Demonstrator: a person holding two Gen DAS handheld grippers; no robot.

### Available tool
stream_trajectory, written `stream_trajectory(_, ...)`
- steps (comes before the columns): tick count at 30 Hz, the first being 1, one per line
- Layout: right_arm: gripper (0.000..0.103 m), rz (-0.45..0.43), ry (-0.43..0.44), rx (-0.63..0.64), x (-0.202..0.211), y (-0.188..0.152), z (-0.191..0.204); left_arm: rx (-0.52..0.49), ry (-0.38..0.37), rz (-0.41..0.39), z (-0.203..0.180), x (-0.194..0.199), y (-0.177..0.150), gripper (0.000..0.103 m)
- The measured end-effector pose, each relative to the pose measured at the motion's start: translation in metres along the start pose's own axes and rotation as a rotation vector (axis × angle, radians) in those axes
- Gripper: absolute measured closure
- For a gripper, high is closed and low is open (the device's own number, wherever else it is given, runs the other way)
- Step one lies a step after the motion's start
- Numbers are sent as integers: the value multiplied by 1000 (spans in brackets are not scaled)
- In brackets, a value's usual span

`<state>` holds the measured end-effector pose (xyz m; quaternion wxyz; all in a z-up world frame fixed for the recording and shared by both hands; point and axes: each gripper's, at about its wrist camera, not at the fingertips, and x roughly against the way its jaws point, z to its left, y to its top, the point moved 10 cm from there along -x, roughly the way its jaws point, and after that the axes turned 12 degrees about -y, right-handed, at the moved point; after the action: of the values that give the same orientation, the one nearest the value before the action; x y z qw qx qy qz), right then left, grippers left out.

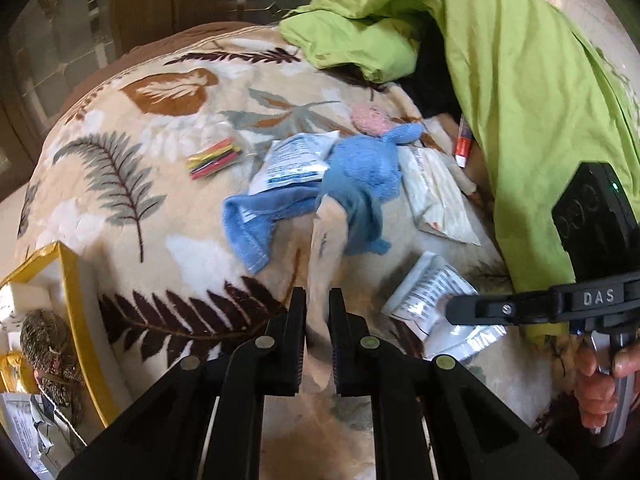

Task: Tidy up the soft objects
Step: 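Grasp the beige paper packet with the left tool while the right tool holds the barcode packet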

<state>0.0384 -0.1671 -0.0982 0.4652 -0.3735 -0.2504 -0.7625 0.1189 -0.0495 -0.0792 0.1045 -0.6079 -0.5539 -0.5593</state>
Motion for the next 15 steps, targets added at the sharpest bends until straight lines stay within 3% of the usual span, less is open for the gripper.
stream_trajectory(7, 87, 22, 12, -15, -1, -1, 2, 42, 14, 13, 11, -19, 5, 92)
stream_trajectory(10, 87, 27, 17, -15, -1, -3, 0, 48, 44, 12, 14, -26, 10, 85)
stream_trajectory(15, 87, 25, 25, -18, 2, 0, -1, 98, 49, -4, 23, -22, 6, 92)
